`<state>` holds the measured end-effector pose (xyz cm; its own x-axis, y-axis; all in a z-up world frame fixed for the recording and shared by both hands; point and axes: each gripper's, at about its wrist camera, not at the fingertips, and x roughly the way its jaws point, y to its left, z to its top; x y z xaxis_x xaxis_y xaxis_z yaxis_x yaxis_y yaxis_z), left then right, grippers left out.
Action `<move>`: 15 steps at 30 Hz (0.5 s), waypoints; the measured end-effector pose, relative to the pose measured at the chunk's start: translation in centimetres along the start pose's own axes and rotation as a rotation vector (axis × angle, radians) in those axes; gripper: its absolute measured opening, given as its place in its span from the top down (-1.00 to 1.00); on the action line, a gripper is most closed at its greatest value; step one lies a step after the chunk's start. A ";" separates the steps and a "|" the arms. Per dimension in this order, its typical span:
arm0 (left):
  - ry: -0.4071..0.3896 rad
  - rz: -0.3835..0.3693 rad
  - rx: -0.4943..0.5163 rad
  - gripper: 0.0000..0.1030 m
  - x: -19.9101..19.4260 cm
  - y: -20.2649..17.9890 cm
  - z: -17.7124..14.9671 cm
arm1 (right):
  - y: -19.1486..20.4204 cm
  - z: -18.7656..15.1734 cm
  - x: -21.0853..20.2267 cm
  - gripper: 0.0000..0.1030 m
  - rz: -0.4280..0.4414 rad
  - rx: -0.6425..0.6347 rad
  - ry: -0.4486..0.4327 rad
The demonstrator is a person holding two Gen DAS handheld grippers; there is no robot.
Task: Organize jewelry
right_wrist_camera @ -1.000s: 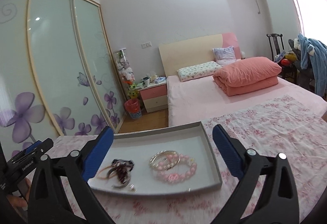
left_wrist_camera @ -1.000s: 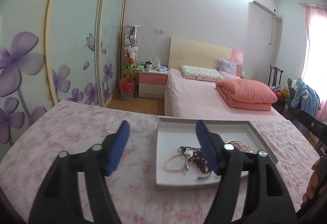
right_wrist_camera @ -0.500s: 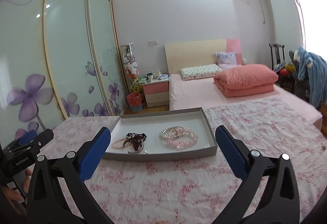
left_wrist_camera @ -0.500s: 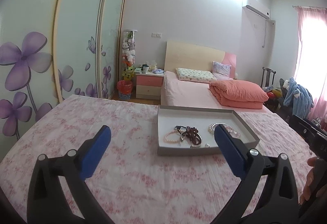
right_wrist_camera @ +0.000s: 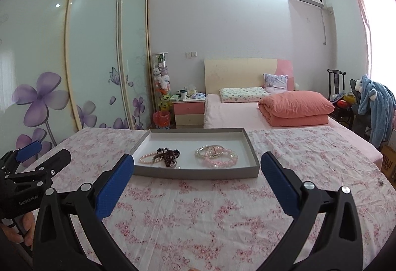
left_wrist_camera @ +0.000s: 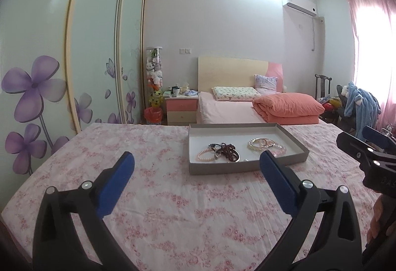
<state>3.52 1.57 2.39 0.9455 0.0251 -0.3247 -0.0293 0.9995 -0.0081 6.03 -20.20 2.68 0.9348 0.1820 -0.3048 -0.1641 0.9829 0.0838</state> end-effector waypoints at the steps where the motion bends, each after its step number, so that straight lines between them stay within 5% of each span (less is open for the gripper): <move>1: 0.000 -0.002 0.000 -0.92 -0.1 0.0 -0.2 | 0.0 -0.3 -0.1 -0.97 -0.003 -0.002 0.003; 15: 0.007 -0.039 0.000 -0.92 -0.6 -0.5 -1.4 | -0.8 -1.7 -1.0 -0.97 0.015 0.021 -0.006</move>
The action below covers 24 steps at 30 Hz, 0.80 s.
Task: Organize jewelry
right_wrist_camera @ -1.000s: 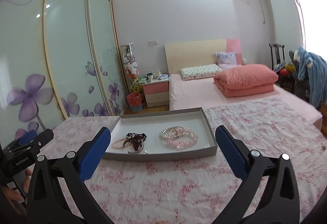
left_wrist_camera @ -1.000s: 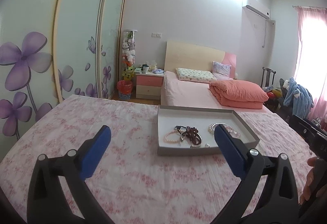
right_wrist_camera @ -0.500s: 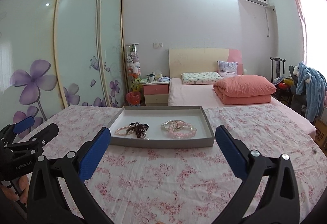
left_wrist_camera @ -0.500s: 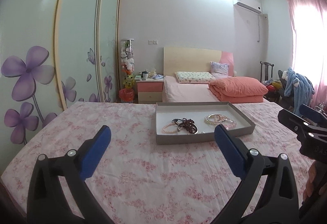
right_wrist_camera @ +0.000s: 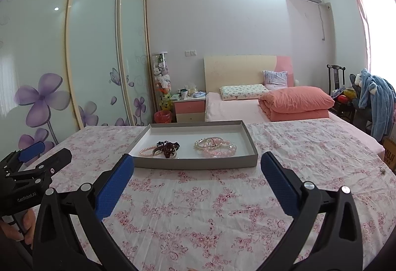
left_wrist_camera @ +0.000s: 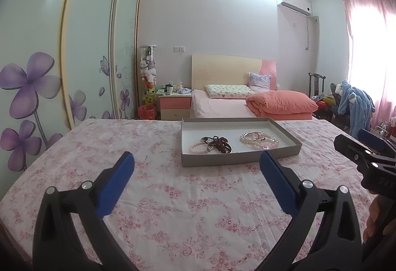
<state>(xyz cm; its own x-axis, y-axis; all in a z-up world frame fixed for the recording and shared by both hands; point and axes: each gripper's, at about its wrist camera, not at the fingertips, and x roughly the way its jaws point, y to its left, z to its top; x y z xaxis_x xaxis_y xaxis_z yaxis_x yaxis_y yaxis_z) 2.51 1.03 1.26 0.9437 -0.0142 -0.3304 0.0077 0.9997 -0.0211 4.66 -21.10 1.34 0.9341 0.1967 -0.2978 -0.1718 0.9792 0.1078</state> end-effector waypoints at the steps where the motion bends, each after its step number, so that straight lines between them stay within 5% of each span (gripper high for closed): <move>1: 0.000 -0.001 -0.001 -0.92 0.0 0.0 0.0 | 0.1 0.0 0.0 -0.97 0.000 -0.002 -0.001; 24: 0.010 0.004 -0.003 -0.92 0.3 0.2 -0.3 | 0.1 -0.2 0.3 -0.97 0.003 -0.001 0.011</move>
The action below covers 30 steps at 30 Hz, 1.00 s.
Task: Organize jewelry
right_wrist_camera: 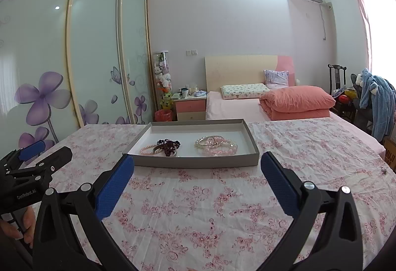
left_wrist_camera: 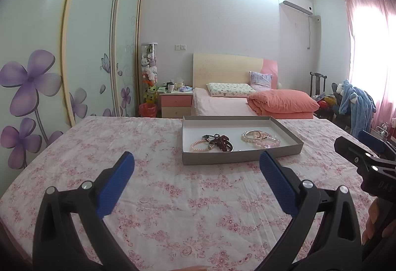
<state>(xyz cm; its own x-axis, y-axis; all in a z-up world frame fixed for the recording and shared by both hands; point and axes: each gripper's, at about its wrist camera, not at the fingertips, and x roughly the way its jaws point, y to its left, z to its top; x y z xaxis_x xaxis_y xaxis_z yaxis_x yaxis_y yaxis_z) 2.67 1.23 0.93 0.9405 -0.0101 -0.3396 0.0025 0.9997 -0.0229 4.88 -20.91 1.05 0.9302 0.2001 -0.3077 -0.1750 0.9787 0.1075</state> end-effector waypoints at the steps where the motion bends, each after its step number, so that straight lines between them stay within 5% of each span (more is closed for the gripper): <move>1: 0.001 0.000 0.002 -0.92 0.0 0.0 0.0 | 0.0 0.0 0.0 -0.97 0.000 0.001 0.000; 30: 0.018 0.001 0.004 -0.92 0.6 -0.7 -0.6 | 0.0 -0.7 0.4 -0.97 0.002 0.010 0.017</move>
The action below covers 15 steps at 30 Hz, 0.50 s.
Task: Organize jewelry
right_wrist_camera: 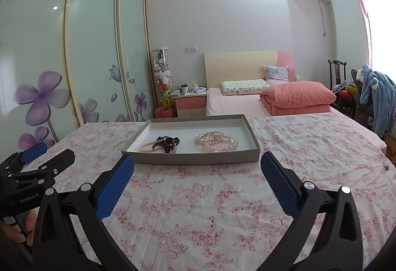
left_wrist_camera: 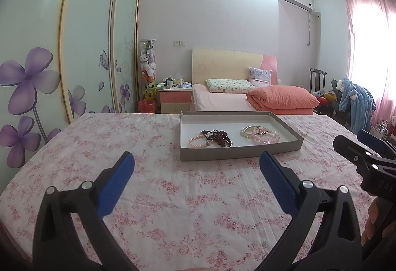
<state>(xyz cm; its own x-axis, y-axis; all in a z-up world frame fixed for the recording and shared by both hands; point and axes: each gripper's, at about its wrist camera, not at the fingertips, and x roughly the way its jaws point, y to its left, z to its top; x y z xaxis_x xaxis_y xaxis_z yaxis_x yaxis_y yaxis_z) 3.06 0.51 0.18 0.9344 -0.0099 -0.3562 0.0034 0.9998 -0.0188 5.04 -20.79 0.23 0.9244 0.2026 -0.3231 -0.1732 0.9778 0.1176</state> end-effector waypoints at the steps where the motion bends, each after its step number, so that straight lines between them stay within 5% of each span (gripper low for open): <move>1: 0.000 0.000 0.000 -0.92 0.0 0.0 -0.1 | 0.0 0.0 0.0 -0.97 0.000 0.000 0.000; 15: 0.001 0.001 0.000 -0.92 0.0 0.0 0.1 | 0.0 0.1 0.1 -0.97 0.000 0.002 0.001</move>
<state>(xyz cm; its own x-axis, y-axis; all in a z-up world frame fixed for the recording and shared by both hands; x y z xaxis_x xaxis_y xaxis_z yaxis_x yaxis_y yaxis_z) 3.08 0.48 0.28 0.9340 -0.0089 -0.3571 0.0025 0.9998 -0.0185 5.14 -20.80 0.29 0.9239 0.2031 -0.3242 -0.1729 0.9776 0.1198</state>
